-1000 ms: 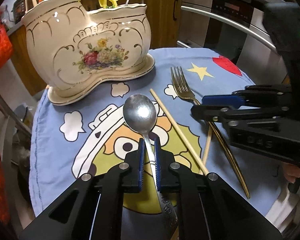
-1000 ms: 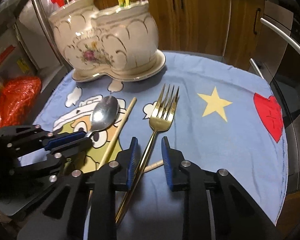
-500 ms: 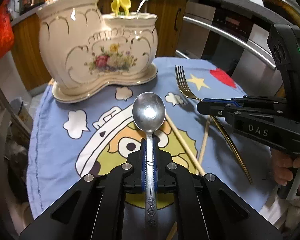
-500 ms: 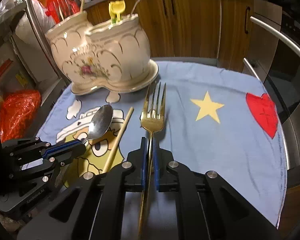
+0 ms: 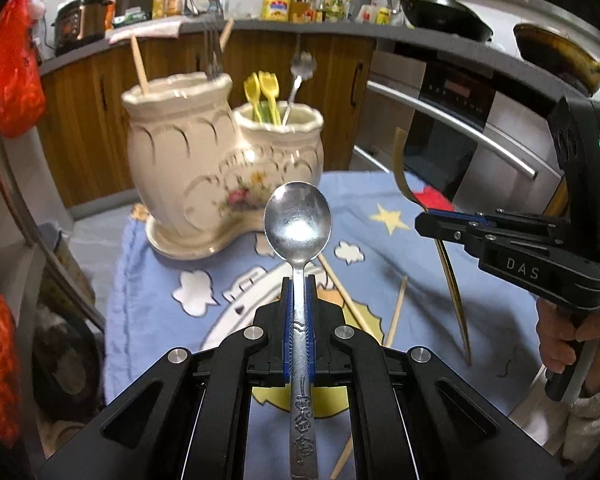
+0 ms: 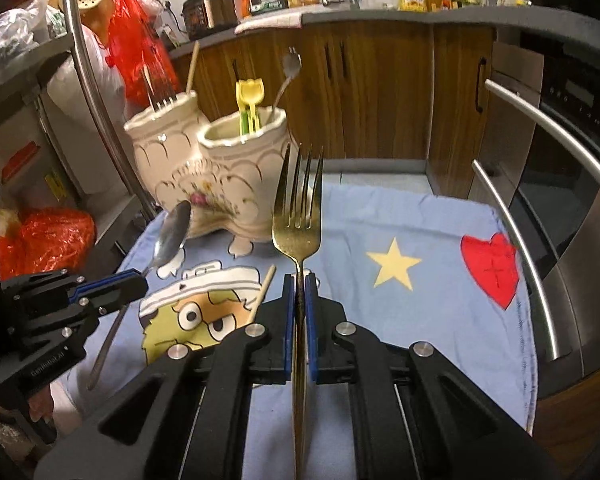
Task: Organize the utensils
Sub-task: 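Lift the spoon and gold fork toward the ceramic holder with both tools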
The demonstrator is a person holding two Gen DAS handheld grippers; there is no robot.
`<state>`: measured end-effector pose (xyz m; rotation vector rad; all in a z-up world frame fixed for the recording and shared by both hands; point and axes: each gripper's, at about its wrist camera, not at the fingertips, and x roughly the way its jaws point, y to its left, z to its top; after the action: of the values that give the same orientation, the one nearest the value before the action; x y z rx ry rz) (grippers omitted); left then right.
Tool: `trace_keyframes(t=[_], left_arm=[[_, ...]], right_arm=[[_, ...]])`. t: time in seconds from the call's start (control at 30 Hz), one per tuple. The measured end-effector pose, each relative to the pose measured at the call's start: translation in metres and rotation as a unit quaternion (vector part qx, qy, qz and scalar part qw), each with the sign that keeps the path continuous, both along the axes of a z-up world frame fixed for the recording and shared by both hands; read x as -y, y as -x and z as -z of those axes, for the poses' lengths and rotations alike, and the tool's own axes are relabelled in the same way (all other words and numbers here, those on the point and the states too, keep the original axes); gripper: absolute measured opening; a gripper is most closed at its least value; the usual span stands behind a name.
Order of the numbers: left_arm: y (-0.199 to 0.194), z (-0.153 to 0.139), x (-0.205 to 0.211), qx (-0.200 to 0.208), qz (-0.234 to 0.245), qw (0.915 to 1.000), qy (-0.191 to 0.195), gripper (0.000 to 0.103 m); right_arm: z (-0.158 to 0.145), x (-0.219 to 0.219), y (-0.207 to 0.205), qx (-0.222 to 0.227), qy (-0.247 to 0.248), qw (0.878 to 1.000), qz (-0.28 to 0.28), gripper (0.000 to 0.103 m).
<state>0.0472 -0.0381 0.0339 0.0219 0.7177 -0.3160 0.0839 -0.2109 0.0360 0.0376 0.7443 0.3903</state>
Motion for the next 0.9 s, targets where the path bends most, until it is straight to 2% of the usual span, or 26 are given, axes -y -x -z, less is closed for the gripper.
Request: trace_keyframes(t=[0.4,0.63,0.8,0.9], left_arm=[[0.010,-0.059,-0.020,0.069,-0.005,0.9971,0.034,0.006],[0.001,-0.108,-0.036,0.130,-0.017,0.9904,0.043,0.006],[-0.022,-0.138,-0.047,0.173,-0.036,0.9833,0.044,0.006],[-0.036,-0.148,-0.055,0.191,-0.041,0.9789,0.060,0.006]], right_arm=[[-0.051,-0.004,0.003,0.068,-0.011,0.998,0.000,0.005],[-0.090,-0.013,-0.016,0.111,-0.019,0.994,-0.003,0.005],[-0.119,-0.017,-0.033,0.137,-0.029,0.990,-0.006,0.005],[-0.136,-0.020,-0.039,0.155,-0.039,0.987,-0.009,0.005]])
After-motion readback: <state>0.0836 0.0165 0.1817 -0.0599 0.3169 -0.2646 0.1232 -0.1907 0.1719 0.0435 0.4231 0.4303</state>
